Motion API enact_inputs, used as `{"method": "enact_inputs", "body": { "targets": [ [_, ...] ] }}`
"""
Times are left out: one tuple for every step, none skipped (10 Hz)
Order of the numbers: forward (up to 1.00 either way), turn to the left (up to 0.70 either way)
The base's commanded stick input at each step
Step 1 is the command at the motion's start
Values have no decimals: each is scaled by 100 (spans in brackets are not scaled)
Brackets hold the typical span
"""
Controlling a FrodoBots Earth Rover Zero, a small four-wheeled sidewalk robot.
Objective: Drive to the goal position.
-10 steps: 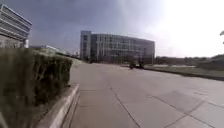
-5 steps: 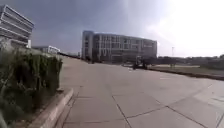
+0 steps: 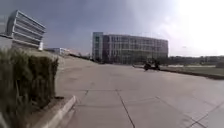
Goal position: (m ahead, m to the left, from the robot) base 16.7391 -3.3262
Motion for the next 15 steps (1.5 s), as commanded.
{"method": "enact_inputs", "body": {
  "targets": [
    [85,0],
    [85,0],
    [85,0],
    [85,0],
    [85,0],
    [85,0],
    [85,0],
    [85,0],
    [85,0],
    [85,0],
    [85,0],
    [85,0],
    [85,0],
    [85,0],
    [85,0]
  ]
}}
